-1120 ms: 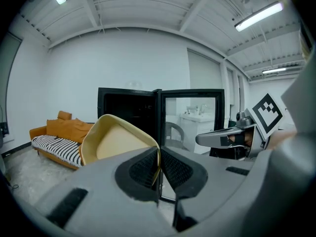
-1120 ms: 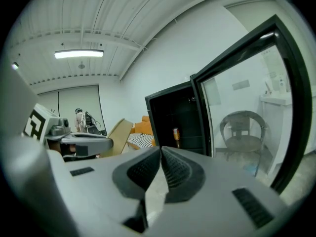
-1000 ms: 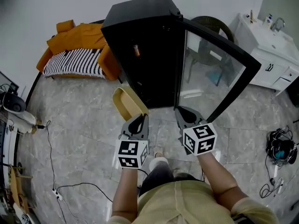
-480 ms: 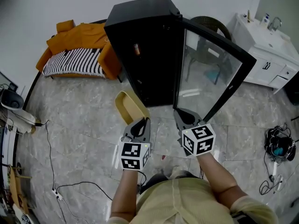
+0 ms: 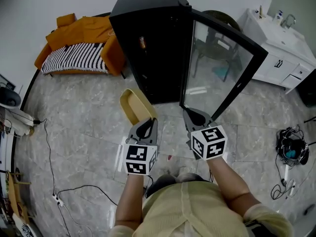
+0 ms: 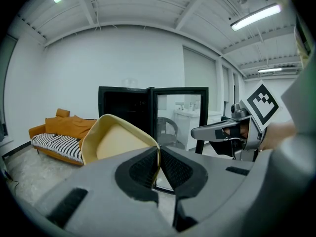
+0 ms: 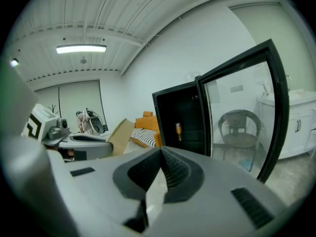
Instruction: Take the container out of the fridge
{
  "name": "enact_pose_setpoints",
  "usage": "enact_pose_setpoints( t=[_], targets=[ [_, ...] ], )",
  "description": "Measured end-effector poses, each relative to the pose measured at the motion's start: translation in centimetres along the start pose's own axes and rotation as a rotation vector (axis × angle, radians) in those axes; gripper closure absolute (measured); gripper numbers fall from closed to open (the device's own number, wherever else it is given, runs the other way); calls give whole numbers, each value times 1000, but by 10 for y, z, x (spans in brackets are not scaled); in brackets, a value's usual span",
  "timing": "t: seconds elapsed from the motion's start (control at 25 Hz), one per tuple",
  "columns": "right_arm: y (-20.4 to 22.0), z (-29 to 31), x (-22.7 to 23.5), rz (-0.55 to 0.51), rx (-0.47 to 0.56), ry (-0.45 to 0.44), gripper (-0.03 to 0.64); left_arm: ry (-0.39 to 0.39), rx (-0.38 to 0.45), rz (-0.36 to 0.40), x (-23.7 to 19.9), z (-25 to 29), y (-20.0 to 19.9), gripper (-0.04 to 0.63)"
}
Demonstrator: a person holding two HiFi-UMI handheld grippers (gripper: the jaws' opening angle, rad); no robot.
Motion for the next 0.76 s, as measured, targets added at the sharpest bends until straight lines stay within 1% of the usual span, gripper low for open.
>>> enact_pose_setpoints(
  t=[0.36, 0.76],
  targets=[
    [8, -11, 0, -5, -11, -4, 589, -6, -8, -3, 12, -10, 9, 560],
    [13, -13, 3, -2, -22, -5, 589, 3, -16, -11, 19, -9, 16, 560]
  ],
)
Point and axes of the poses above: the fingertips, and each gripper's own axes: z forward along the fingers, x to its right, y out of its underside, the point moved 8 cm from there along -z, backward along the fingers, and after that the axes turned 3 degrees about x, right-handed, at the moved point
